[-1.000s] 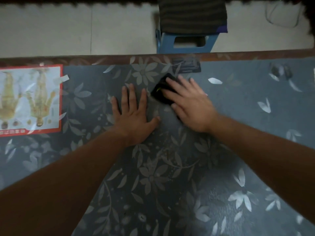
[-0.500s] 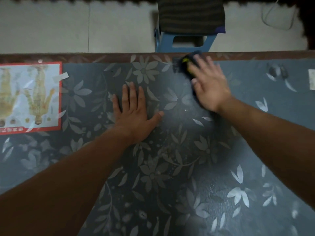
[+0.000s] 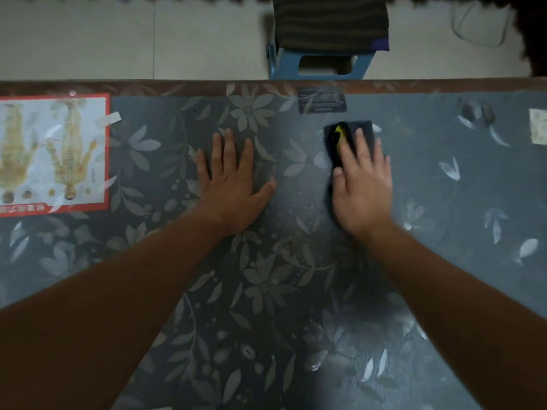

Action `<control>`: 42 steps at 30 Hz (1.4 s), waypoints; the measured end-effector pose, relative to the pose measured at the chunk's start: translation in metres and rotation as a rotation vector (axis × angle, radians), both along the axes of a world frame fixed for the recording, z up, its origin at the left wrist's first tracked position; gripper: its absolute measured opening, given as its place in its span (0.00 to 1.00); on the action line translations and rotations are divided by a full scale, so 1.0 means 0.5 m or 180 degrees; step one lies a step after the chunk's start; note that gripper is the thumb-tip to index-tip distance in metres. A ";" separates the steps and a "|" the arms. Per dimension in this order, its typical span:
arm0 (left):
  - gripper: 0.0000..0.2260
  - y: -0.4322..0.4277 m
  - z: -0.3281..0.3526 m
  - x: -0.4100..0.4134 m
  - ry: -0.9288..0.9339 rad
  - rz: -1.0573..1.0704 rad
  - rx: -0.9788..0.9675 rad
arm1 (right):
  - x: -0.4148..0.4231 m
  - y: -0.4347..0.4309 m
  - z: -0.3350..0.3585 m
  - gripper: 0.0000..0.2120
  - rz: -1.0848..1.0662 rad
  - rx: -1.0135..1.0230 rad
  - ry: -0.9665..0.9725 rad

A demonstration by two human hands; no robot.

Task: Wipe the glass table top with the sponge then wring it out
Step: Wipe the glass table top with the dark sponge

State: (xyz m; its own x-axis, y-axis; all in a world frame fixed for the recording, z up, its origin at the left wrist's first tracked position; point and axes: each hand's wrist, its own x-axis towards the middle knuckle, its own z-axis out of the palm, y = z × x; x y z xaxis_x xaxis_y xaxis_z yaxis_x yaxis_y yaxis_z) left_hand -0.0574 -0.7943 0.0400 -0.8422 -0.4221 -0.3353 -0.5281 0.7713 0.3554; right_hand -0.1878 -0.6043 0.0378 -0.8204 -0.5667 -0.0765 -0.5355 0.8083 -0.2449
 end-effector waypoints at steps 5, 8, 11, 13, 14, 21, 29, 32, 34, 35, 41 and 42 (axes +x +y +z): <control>0.33 -0.073 0.025 0.073 0.0701 -0.0146 0.0074 | 0.165 0.055 0.004 0.25 0.1958 0.0127 -0.0034; 0.36 -0.100 0.010 0.154 0.0210 -0.0026 -0.0540 | 0.057 0.006 0.002 0.27 0.2012 0.0253 0.0195; 0.36 -0.108 -0.011 0.186 -0.0085 0.0151 -0.0580 | -0.059 -0.109 0.005 0.27 0.0444 0.0056 -0.0031; 0.36 -0.112 -0.020 0.184 -0.0144 0.0123 -0.0595 | -0.037 -0.177 0.007 0.28 -0.0090 0.0035 -0.0104; 0.36 -0.112 -0.020 0.183 -0.0158 0.0125 -0.0596 | 0.001 -0.197 0.002 0.28 0.0109 0.0060 -0.0043; 0.37 -0.117 -0.011 0.181 -0.0310 0.0125 -0.0388 | -0.002 -0.194 0.001 0.27 0.1421 0.0134 -0.0002; 0.37 -0.118 -0.009 0.182 -0.0318 0.0092 -0.0338 | 0.077 -0.280 0.000 0.27 0.1858 0.0135 -0.0010; 0.37 -0.119 -0.007 0.182 -0.0320 0.0092 -0.0333 | 0.044 -0.251 0.002 0.26 0.2315 0.0241 -0.0084; 0.36 -0.119 -0.005 0.183 -0.0325 0.0071 -0.0261 | -0.020 -0.281 0.002 0.26 0.1541 0.0221 -0.0054; 0.36 -0.120 -0.006 0.183 -0.0325 0.0067 -0.0242 | -0.038 -0.298 0.006 0.26 0.1086 0.0214 -0.0142; 0.36 -0.122 -0.002 0.184 -0.0287 0.0094 -0.0116 | 0.149 -0.195 0.007 0.28 0.1983 0.0276 -0.0074; 0.37 -0.122 0.000 0.184 -0.0285 0.0092 -0.0087 | 0.154 -0.157 0.008 0.27 0.2272 0.0384 -0.0112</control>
State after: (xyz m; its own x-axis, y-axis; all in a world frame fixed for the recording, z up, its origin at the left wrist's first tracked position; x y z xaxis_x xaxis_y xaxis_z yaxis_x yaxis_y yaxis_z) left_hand 0.0346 -0.8551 0.0399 -0.7968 -0.4559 -0.3966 -0.5789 0.7641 0.2847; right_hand -0.1108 -0.6829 0.0419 -0.2494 -0.9492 -0.1919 -0.9363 0.2869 -0.2027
